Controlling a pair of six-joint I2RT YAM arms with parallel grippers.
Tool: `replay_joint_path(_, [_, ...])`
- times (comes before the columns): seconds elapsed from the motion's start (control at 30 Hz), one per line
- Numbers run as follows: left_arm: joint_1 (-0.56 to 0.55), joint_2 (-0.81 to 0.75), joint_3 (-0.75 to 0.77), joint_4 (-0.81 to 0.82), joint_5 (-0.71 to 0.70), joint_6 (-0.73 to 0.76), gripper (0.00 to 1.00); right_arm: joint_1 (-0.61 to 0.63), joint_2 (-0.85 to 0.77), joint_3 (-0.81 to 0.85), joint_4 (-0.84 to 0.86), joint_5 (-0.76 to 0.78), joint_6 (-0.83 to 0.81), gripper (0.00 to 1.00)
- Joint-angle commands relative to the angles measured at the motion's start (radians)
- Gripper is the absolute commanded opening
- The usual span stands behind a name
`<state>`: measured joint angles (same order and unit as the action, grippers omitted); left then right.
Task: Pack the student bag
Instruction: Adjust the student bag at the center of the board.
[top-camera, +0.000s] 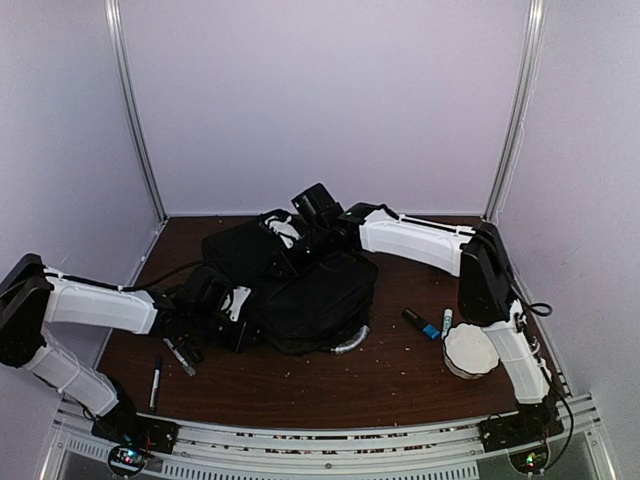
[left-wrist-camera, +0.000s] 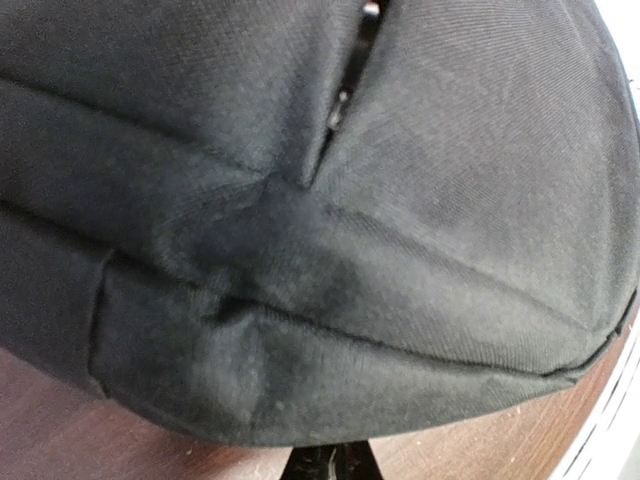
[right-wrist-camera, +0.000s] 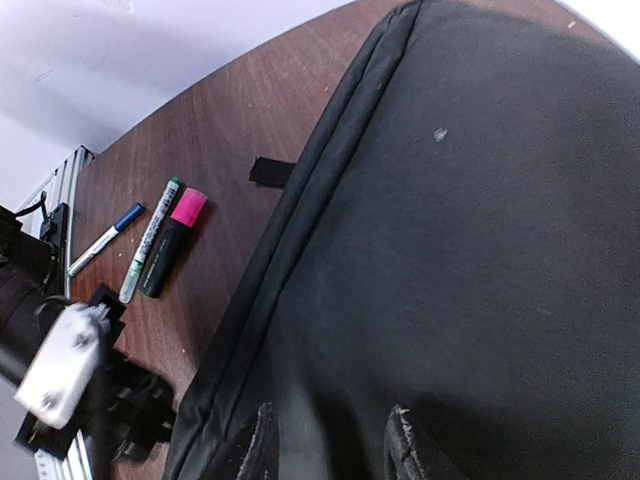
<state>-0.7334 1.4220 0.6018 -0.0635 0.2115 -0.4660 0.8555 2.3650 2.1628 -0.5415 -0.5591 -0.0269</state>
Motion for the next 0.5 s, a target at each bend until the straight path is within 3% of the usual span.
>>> replay_joint_path(0.0, [-0.004, -0.044, -0.002, -0.047, -0.02, -0.002, 0.0, 0.068, 0.071, 0.119, -0.064, -0.04, 0.088, 0.36])
replay_joint_path(0.2, [-0.005, -0.071, -0.027, -0.088, -0.035, -0.002, 0.0, 0.092, 0.166, 0.113, -0.057, 0.008, 0.184, 0.3])
replay_joint_path(0.3, [-0.006, -0.064, -0.036, -0.086, -0.041, -0.004, 0.06, 0.091, 0.198, 0.092, -0.049, 0.007, 0.206, 0.29])
replay_joint_path(0.47, [-0.006, -0.054, -0.045, -0.048, -0.033, -0.006, 0.0, 0.092, 0.215, 0.071, -0.036, -0.016, 0.225, 0.29])
